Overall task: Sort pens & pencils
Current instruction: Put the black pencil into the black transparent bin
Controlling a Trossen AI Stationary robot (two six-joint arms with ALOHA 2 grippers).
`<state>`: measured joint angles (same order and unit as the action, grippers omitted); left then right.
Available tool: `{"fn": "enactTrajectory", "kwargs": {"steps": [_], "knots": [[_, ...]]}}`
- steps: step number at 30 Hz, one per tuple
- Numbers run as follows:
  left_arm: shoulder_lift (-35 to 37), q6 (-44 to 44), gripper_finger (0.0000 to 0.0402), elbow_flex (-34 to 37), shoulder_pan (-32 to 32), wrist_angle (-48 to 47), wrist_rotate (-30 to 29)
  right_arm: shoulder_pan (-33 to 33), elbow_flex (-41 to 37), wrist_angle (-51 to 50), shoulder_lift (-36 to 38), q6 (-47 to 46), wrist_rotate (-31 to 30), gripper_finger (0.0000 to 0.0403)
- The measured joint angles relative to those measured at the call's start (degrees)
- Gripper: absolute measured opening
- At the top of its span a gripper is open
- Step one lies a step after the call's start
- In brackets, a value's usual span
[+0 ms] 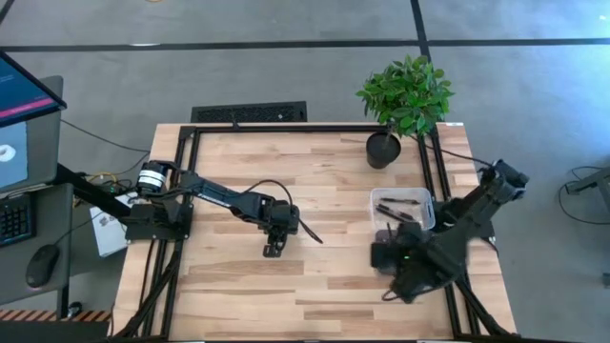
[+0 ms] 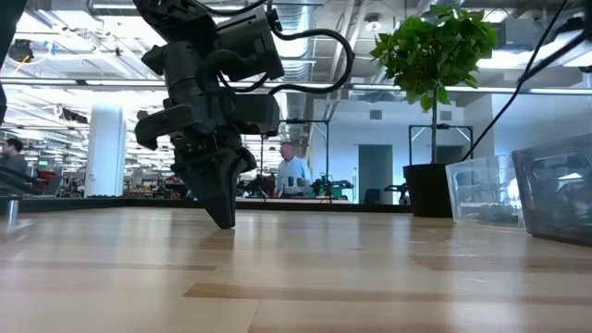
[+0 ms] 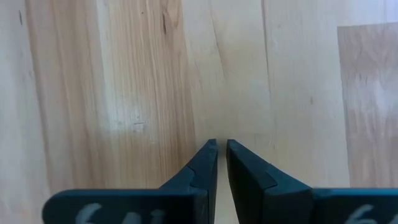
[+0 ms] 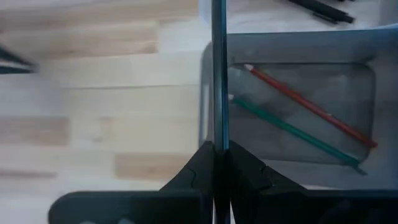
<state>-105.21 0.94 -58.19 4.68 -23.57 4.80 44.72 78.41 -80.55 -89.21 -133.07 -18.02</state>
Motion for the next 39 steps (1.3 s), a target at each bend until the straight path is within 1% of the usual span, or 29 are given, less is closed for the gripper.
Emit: {"fn": "enactTrajectory", "kwargs": {"steps": [1,3,6,11,16,21,25,29,35,39], "knots": [[-0.02,0.6,0.0029,0.0,-0.05,-0.14,0.7,-0.71,0.0,-0.04,-1.04,0.1,0.42,0.0047],[-0.04,0.79,0.0029,0.0,-0.14,-0.37,2.46,-1.83,0.0,-0.96,-2.83,1.21,3.42,0.0047],[-0.06,0.69,0.0029,-0.04,-0.12,-0.98,2.64,-1.78,0.0,-1.96,-4.68,1.33,7.95,0.0048],[-0.06,0.35,0.0029,-0.15,-0.1,-1.71,2.65,0.39,0.0,-2.09,-4.87,0.67,9.0,0.0048],[-0.06,-2.42,0.0029,-0.15,-0.03,-1.8,1.99,1.38,0.0,-5.46,-4.87,5.66,10.45,0.0048],[-0.06,-5.95,0.0029,-0.15,-0.01,-1.84,1.94,1.21,0.0,-9.71,-4.86,17.16,10.67,0.0048],[-0.06,-6.27,0.0029,-0.13,-0.01,-1.82,1.83,0.5,-0.11,-9.48,-4.85,28.11,11.26,0.0048],[-0.08,-6.31,0.0029,-0.13,-0.01,-1.79,1.79,0.21,-0.11,-9.51,-4.85,38.56,13.6,0.0048],[-0.08,-6.41,0.0029,-0.12,-0.01,-1.79,1.75,0.28,-0.11,-9.47,-4.85,53.99,15.12,0.0048],[-0.08,-9.34,0.0029,-0.11,0.01,-1.77,1.73,0.29,-0.21,-9.45,-4.85,63.45,15.19,0.0048]]}}
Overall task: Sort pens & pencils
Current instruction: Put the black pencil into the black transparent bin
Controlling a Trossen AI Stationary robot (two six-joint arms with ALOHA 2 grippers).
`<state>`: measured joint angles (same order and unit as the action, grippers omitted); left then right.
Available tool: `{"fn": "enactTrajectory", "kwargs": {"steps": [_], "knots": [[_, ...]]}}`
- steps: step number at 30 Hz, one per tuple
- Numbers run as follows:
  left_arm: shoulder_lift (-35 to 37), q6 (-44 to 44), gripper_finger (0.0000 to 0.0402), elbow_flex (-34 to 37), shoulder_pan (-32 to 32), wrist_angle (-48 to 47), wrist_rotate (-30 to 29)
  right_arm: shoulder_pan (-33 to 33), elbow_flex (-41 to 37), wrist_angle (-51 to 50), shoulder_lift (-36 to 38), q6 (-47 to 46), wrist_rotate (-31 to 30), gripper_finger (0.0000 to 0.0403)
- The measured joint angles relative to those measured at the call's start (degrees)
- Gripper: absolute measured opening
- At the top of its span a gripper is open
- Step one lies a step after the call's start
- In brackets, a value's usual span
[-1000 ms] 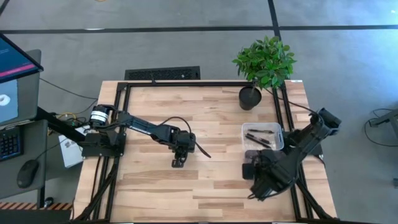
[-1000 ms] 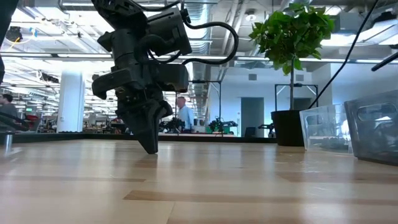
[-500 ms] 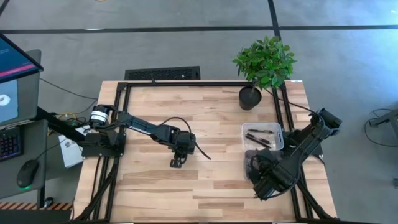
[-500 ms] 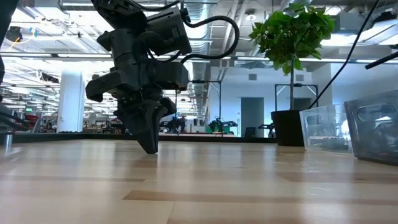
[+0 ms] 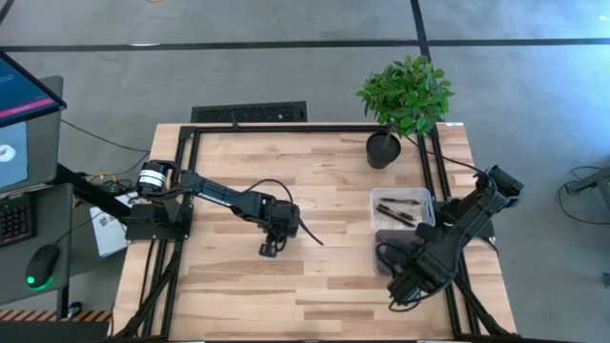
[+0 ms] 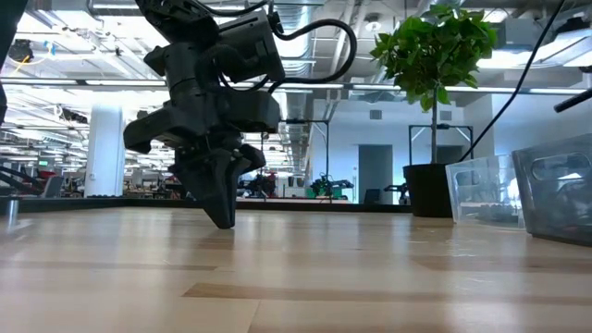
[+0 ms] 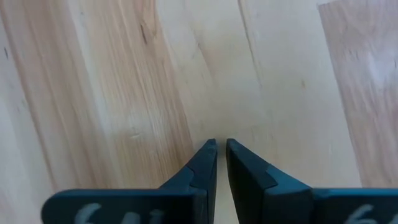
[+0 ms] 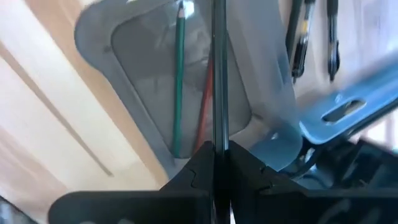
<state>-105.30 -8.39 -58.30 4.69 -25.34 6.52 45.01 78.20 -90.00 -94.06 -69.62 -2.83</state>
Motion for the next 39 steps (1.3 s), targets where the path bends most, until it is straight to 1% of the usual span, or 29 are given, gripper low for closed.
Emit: {"fn": "enactTrajectory", "kwargs": {"steps": [3,7,16,24,31,33,37,39], "knots": [[0.0,-2.17,0.0029,0.06,0.0,0.34,0.0,0.0,-0.91,-0.02,0.0,6.75,0.02,0.0048],[0.0,-2.5,0.0029,0.17,-0.01,1.51,-0.15,0.02,-2.75,0.0,0.0,15.53,0.09,0.0048],[0.0,-6.81,0.0029,0.17,-0.01,2.88,-0.17,2.0,-6.82,-0.03,0.0,40.71,0.19,0.0048],[0.0,-6.02,0.0029,0.15,-0.02,3.12,-0.17,5.89,-11.97,-0.02,0.0,66.59,0.02,0.0048],[0.0,-2.35,0.0029,0.13,0.03,3.23,-1.05,9.06,-18.75,-0.04,0.0,82.24,-0.39,0.0048],[0.0,-2.26,0.0029,0.11,0.04,3.23,-1.36,10.42,-20.69,-0.02,0.0,88.01,-2.51,0.0048],[0.0,-2.2,0.0029,0.11,0.04,3.28,-1.4,13.27,-24.2,0.0,0.0,100.5,-12.37,0.0048],[0.0,-2.06,0.0029,0.11,0.02,3.28,-1.42,14.3,-25.59,0.0,0.0,105.1,-17.12,0.0048]]}}
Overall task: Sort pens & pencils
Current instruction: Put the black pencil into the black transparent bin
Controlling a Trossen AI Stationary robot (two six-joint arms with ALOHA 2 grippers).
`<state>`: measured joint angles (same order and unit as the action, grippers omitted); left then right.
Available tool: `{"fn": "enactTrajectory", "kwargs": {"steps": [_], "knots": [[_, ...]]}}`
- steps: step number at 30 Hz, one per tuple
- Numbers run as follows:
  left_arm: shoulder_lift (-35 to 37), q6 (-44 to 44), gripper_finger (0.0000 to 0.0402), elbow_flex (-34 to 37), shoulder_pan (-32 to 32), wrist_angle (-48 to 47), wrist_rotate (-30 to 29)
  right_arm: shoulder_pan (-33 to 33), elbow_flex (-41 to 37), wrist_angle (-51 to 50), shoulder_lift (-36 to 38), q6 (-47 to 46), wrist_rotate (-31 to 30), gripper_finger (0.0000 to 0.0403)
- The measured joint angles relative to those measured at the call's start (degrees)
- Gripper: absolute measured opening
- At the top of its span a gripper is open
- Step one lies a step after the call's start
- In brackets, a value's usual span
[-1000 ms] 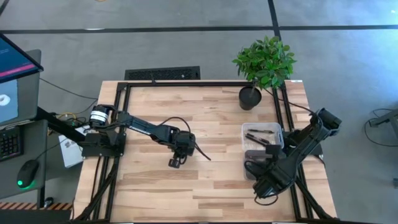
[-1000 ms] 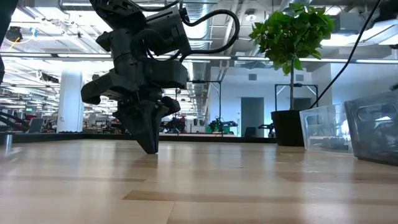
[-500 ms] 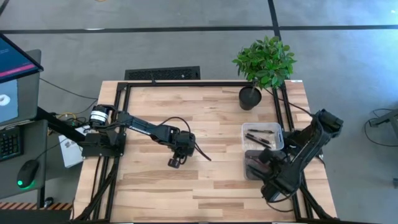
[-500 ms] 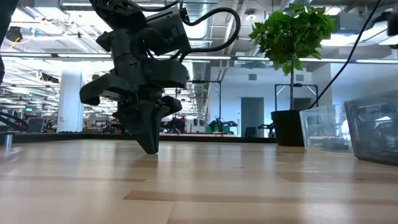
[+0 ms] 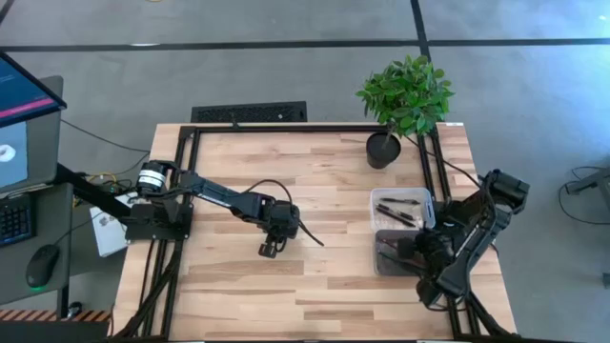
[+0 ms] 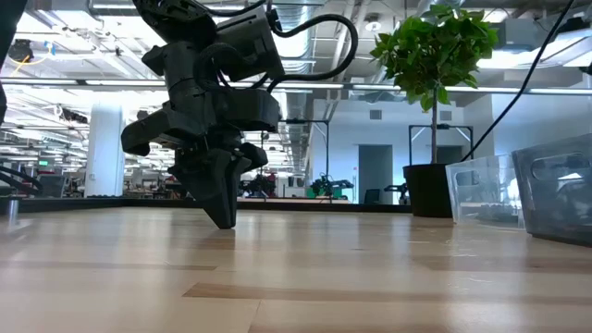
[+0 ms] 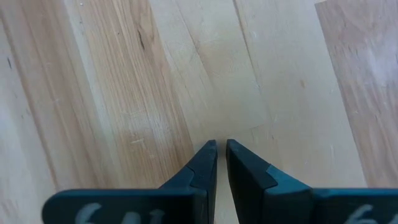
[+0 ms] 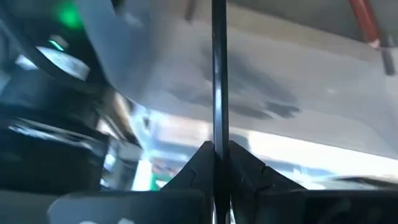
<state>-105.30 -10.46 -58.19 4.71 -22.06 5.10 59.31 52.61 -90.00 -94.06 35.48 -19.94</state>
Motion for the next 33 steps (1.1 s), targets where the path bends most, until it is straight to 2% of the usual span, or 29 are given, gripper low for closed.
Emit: {"fn": "enactTrajectory", "kwargs": {"steps": [2,5,10,12,17,21,25,33], "knots": [[0.0,0.0,0.0029,0.0,0.0,0.02,0.0,0.63,-0.81,-0.02,0.0,1.93,-3.43,0.0048],[0.0,0.0,0.0029,0.0,0.0,0.04,-0.19,0.59,-0.91,0.0,0.0,2.7,-5.4,0.0048],[0.0,0.02,0.0029,-0.02,0.04,0.09,-1.11,1.5,-0.88,0.61,0.0,7.01,-13.79,0.0048],[0.0,-0.01,0.0029,-0.02,0.04,0.09,-1.12,1.9,-0.75,1.36,0.0,7.08,-14.13,0.0048],[0.0,-0.19,0.0029,-0.04,0.03,0.09,-1.29,4.09,-0.01,5.19,0.0,7.62,-8.38,0.0048],[0.0,-0.22,0.0029,-0.04,0.02,0.11,-1.31,6.94,0.16,8.11,0.0,12.29,-5.7,0.0048],[0.0,-0.24,0.0029,-0.04,0.02,0.11,-1.33,8.89,0.16,8.9,0.0,15.2,1.29,0.0048],[0.0,-0.24,0.0029,-0.04,0.0,0.11,-1.36,9.66,0.19,15.62,0.0,22.81,1.66,0.0048]]}}
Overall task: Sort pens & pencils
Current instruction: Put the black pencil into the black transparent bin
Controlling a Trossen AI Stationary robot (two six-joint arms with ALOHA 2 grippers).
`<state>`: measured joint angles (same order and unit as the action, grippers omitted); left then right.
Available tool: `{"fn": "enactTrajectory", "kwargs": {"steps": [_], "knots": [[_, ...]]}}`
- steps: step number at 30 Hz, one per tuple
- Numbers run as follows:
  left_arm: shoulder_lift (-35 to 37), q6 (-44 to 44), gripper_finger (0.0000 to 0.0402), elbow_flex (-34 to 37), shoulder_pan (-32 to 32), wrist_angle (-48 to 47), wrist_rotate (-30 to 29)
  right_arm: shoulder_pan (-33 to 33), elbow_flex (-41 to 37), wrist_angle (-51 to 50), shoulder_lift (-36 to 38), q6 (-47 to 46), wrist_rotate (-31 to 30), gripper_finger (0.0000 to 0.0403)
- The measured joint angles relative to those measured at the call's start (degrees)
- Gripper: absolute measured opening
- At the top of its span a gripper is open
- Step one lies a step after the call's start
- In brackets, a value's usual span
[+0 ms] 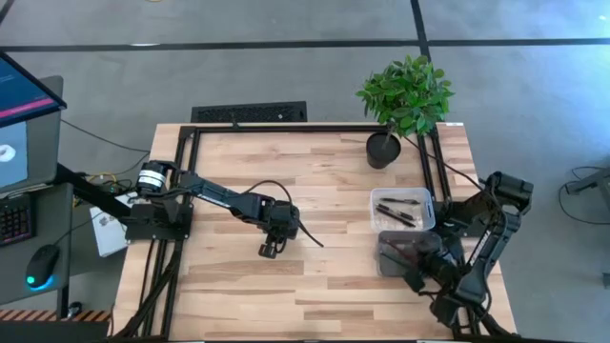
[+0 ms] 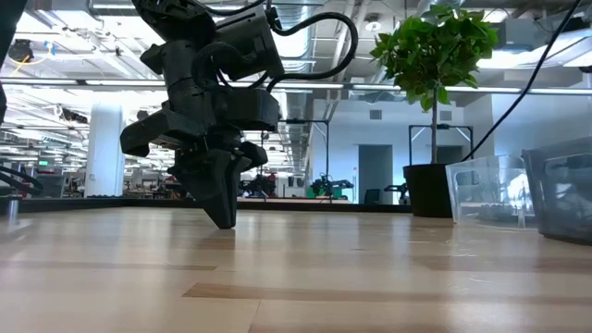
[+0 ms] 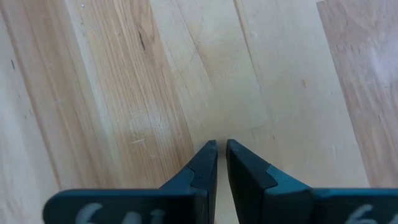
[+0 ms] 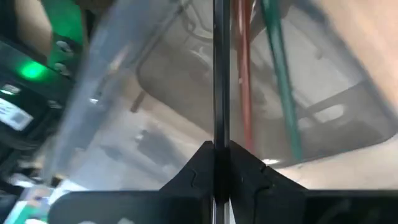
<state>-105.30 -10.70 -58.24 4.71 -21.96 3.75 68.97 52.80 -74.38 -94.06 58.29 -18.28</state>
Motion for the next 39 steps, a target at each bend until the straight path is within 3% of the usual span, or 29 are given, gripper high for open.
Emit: {"fn": "enactTrajectory", "kwargs": {"steps": [10,14,21,32,35,39], "knots": [[0.0,0.47,0.0029,0.0,-0.04,0.02,-0.04,-3.97,-0.61,5.36,0.0,4.51,2.0,0.0052],[0.0,0.74,0.0029,0.0,-0.04,0.02,-0.04,-4.77,-0.62,6.35,0.0,11.09,2.43,0.0054],[0.0,0.81,0.0029,0.0,-0.04,0.0,-0.07,-5.02,-0.63,6.6,0.0,11.62,2.66,0.0055],[0.0,0.85,0.0029,0.0,-0.04,0.0,-0.07,-5.35,-0.63,7.12,0.0,-0.21,3.3,0.0057],[0.0,0.85,0.0029,0.0,-0.04,0.0,-0.09,-5.36,-0.63,7.42,0.0,-5.97,3.28,0.0065],[0.0,0.85,0.0029,-0.01,-0.04,0.0,-0.09,-5.35,-0.63,7.47,0.0,-6.51,3.14,0.0086]]}}
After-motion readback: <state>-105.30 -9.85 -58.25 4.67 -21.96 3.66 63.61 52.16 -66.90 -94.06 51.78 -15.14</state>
